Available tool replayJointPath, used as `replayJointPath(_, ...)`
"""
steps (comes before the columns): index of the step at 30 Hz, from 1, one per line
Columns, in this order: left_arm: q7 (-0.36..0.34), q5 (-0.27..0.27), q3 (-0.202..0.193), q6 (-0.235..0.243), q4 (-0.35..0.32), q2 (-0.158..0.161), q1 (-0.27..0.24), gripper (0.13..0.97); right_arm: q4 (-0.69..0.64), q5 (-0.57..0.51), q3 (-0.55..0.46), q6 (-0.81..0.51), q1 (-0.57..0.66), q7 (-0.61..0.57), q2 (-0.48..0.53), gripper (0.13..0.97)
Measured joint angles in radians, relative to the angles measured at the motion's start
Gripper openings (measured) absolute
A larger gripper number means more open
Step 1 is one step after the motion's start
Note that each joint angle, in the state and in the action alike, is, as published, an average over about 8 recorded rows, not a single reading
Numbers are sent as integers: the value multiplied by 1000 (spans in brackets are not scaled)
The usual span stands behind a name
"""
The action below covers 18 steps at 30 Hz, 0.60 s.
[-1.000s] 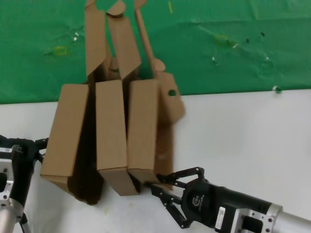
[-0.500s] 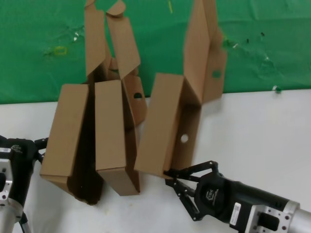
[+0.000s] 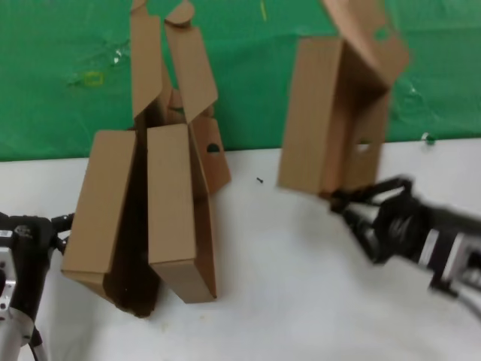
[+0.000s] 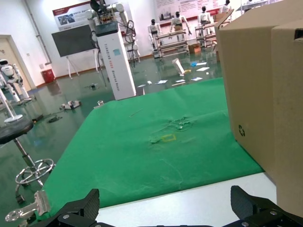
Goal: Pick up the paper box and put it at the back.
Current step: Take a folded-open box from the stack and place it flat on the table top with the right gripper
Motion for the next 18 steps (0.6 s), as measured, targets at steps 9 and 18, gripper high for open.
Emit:
replayJointPath(9,-15,11,-11,16,1,12,0,966,8,-326,6,-350,334,372,89,149)
replayJointPath(18,-20,25,-12,27,-1,21,-2,966,-103,-622,-174,-698,670,497,21,149)
